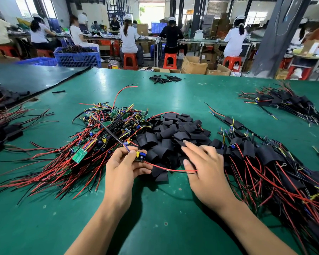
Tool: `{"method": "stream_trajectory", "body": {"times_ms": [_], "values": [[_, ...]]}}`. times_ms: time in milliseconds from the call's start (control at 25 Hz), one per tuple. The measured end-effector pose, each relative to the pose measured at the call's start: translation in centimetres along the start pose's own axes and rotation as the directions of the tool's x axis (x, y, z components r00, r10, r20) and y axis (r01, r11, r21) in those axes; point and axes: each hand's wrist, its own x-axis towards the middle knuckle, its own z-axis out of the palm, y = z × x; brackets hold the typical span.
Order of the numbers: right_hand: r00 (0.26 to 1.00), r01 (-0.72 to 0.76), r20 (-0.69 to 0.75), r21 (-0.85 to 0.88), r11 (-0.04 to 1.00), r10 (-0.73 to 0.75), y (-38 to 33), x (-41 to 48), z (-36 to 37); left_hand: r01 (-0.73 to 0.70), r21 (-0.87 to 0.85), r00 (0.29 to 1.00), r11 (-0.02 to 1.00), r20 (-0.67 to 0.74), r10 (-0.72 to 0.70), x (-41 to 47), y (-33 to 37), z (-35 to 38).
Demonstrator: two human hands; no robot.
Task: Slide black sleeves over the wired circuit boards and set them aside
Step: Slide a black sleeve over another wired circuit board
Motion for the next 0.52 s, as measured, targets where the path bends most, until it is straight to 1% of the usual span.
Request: {"method": "stream_trajectory", "body": {"times_ms": [80, 120, 200, 280, 320, 440, 480, 520], "values": [[0.977, -0.104, -0.161, 0.215, 0.971, 0.140, 0.2, 0.1, -0.5, -0.020, -0.006, 1.000, 1.000, 0.002, 0.020, 0.1, 0.1, -0.1], [0.954, -0.143, -0.209, 0.309, 0.940, 0.214, 0.2, 0.1, -0.9, -0.028, -0.002, 1.000, 1.000, 0.003, 0.028, 0.1, 0.1, 0.0], [0.916, -0.207, -0.231, 0.432, 0.878, 0.329, 0.0, 0.1, -1.6, -0.041, 0.008, 0.999, 0.999, 0.003, 0.041, 0.2, 0.0, 0.1], [0.894, -0.248, -0.218, 0.486, 0.838, 0.391, -0.4, -0.1, -1.9, -0.052, 0.021, 0.999, 0.998, -0.001, 0.052, 0.1, -0.1, 0.3], [0.895, -0.260, -0.194, 0.504, 0.823, 0.402, -0.5, -0.3, -2.0, -0.060, 0.028, 0.998, 0.998, -0.004, 0.060, 0.1, -0.2, 0.3], [0.907, -0.322, -0.064, 0.528, 0.786, 0.415, -0.6, -0.5, -2.1, -0.077, 0.043, 0.997, 0.996, -0.002, 0.077, 0.1, -0.2, 0.3], [0.900, -0.352, -0.027, 0.546, 0.761, 0.435, -0.5, -0.4, -2.1, -0.077, 0.044, 0.997, 0.996, -0.004, 0.078, 0.1, -0.3, 0.2], [0.881, -0.387, 0.018, 0.601, 0.699, 0.472, -0.4, -0.3, -2.2, -0.077, 0.044, 0.997, 0.996, -0.006, 0.077, 0.1, -0.3, 0.2]]}}
